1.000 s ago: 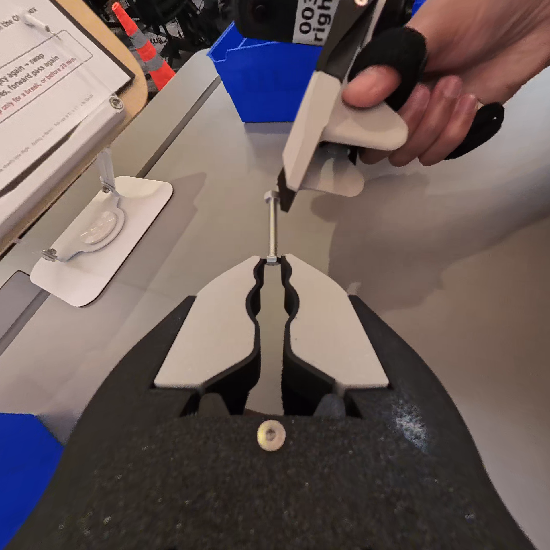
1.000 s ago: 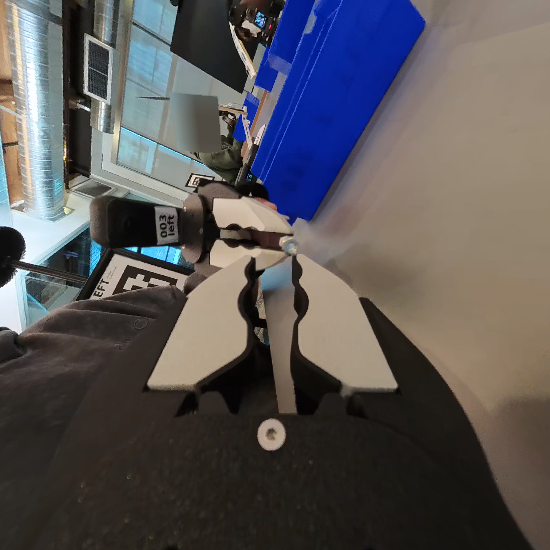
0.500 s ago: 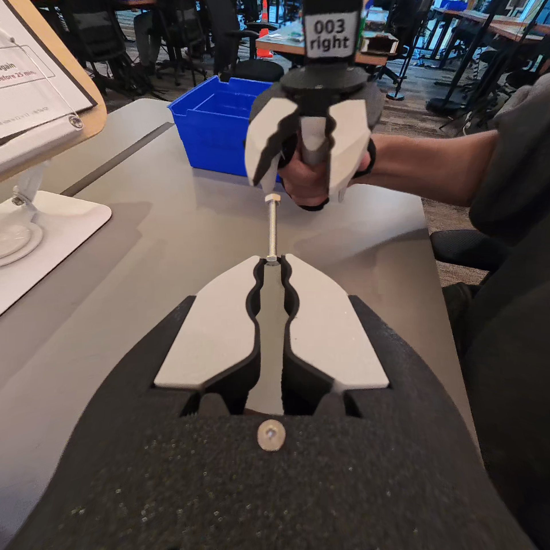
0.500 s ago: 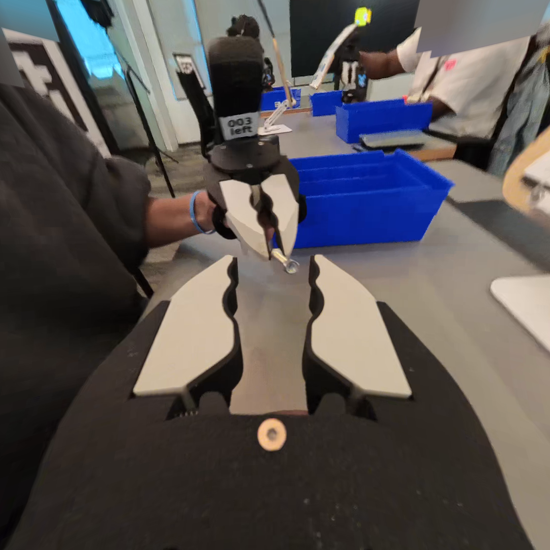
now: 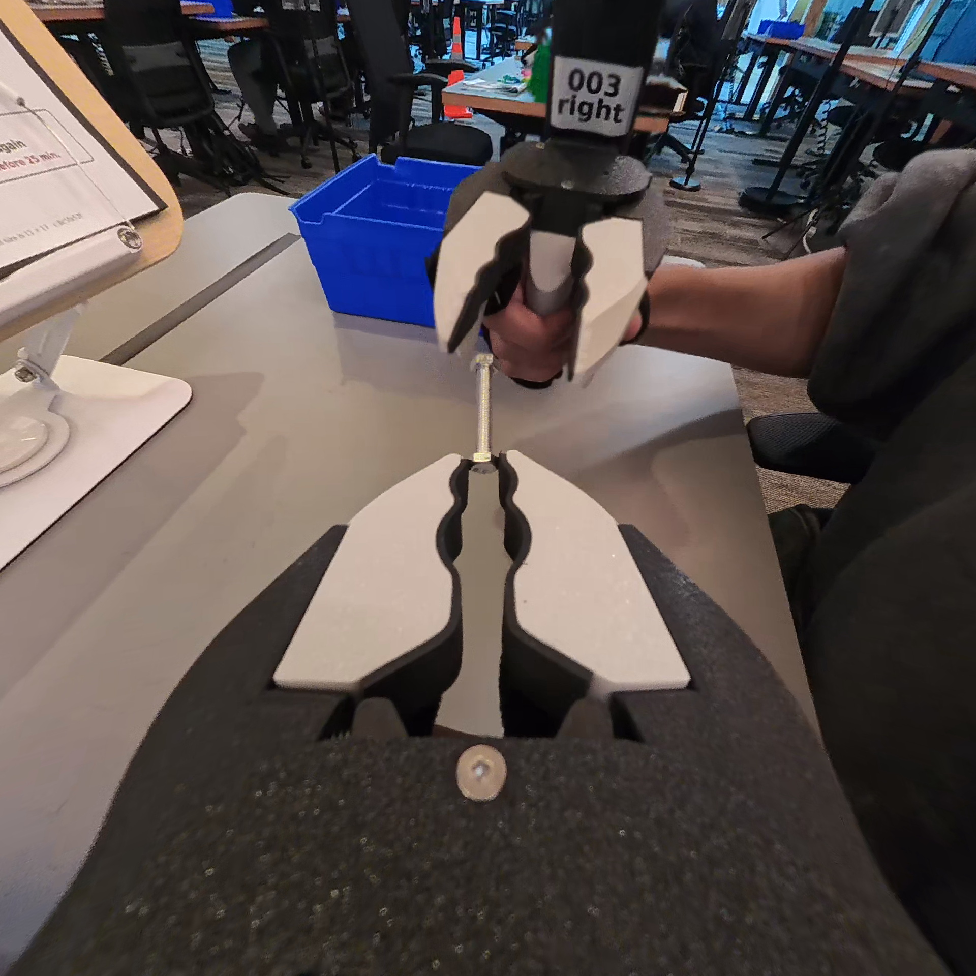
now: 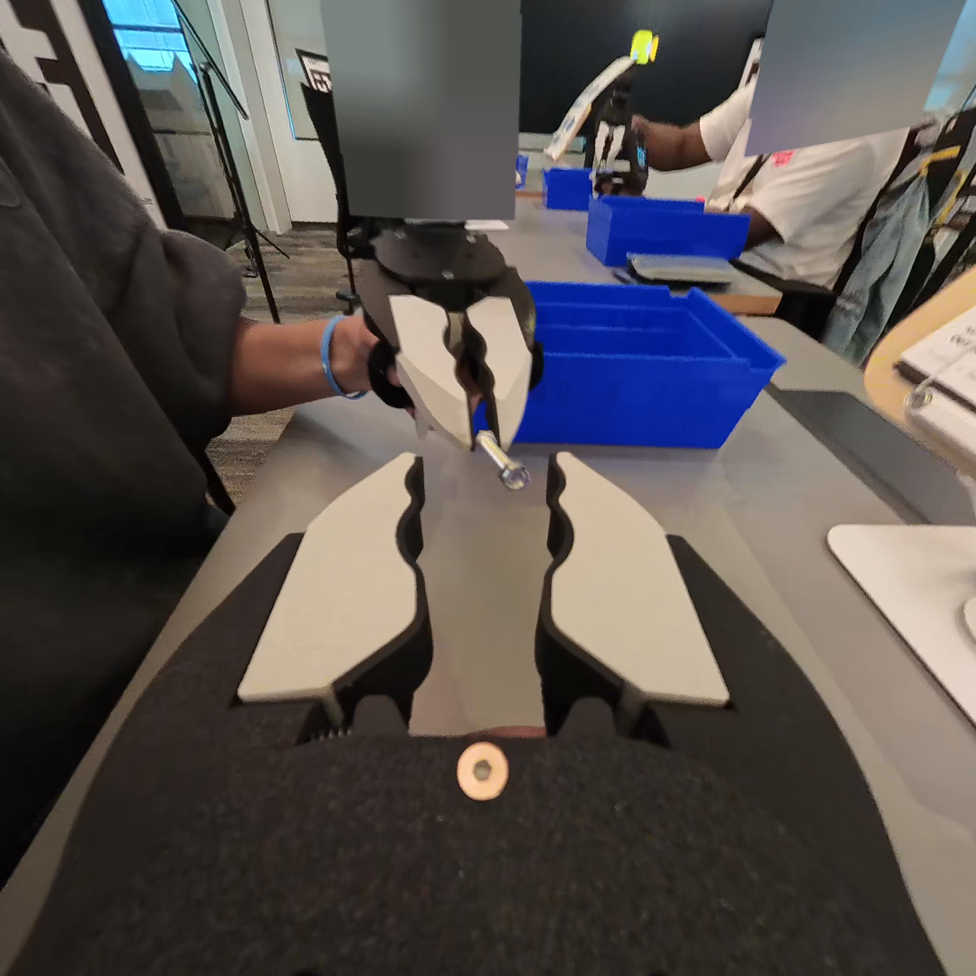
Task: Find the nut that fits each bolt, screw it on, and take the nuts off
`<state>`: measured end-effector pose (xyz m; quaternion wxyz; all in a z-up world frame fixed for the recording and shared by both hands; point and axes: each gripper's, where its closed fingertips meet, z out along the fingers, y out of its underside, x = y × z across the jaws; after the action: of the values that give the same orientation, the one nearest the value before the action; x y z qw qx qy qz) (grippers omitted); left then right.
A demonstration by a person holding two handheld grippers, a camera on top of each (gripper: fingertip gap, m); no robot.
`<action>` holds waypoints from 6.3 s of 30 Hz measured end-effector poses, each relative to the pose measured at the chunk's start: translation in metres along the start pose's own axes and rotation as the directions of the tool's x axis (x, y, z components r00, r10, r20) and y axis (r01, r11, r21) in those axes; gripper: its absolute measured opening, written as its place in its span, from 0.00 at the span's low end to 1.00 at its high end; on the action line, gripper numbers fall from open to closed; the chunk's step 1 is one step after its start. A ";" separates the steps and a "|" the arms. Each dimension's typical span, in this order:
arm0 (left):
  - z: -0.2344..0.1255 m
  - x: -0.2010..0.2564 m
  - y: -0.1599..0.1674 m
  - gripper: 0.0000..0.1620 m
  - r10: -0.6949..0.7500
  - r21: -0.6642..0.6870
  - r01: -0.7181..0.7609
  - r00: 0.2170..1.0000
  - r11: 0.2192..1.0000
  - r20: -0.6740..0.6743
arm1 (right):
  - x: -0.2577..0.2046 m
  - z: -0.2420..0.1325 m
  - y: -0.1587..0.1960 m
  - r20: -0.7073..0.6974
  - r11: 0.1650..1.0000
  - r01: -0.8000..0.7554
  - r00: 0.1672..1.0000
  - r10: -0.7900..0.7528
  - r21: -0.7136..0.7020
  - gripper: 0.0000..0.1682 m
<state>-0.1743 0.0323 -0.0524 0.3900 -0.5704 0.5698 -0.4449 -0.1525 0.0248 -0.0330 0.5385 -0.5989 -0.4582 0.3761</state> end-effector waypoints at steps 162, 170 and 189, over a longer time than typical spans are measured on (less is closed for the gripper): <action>-0.030 0.012 -0.048 0.06 -0.156 0.303 0.218 0.964 0.928 -0.217 | -0.008 0.016 -0.032 -0.079 0.957 -0.176 0.977 0.198 0.231 0.06; -0.018 0.019 -0.044 0.21 -0.144 0.263 0.185 0.975 0.947 -0.167 | -0.008 -0.005 -0.029 -0.111 0.950 -0.185 0.970 0.218 0.251 0.06; -0.024 0.009 0.023 0.30 -0.271 0.051 0.266 0.943 0.962 0.194 | 0.094 -0.292 0.144 -0.775 0.710 -0.622 0.608 0.172 -0.331 0.07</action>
<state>-0.2042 0.0239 -0.0664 0.3877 -0.6796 0.4392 -0.4415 0.1718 0.0265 -0.1312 0.3590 -0.9163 -0.1573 0.0820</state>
